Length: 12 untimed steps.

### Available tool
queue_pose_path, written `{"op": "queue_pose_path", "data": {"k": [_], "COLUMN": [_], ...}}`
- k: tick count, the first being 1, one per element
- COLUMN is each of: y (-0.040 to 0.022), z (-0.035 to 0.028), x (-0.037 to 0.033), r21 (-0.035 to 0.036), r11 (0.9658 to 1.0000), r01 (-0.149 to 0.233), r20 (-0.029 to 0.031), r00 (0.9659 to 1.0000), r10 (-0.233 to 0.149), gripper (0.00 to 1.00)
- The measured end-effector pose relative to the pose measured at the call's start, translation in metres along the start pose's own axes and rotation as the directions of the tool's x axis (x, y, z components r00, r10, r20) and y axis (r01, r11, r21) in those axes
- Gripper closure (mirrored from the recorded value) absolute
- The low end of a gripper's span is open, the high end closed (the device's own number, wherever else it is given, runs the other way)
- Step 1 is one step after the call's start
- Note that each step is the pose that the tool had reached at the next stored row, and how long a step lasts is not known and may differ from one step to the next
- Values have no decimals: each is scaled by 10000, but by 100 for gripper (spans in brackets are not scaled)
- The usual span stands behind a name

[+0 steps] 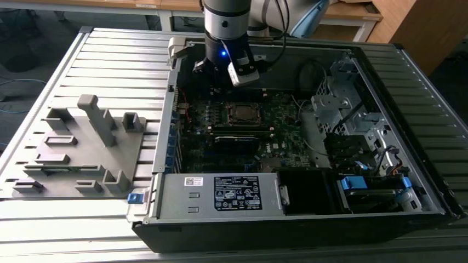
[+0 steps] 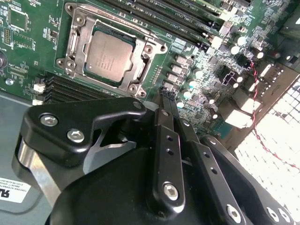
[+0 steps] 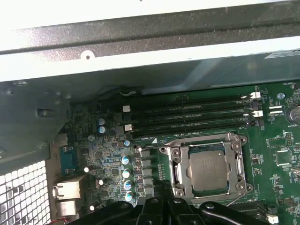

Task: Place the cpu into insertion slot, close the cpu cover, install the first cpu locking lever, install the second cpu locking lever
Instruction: 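Install the first cpu locking lever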

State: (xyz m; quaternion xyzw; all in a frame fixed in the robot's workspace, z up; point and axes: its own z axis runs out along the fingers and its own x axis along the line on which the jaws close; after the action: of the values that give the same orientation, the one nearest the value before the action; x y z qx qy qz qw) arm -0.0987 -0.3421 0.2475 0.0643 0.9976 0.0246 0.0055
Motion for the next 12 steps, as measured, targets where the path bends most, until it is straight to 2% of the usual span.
{"op": "queue_pose_path", "data": {"k": [6, 12], "y": [-4, -5], "z": [0, -1], "x": [33, 37], "r21": [-1, 1], "r11": [10000, 10000], "r01": [-1, 0], "r20": [2, -4], "r00": [10000, 10000], "r10": [1, 0], "gripper": [89, 89]}}
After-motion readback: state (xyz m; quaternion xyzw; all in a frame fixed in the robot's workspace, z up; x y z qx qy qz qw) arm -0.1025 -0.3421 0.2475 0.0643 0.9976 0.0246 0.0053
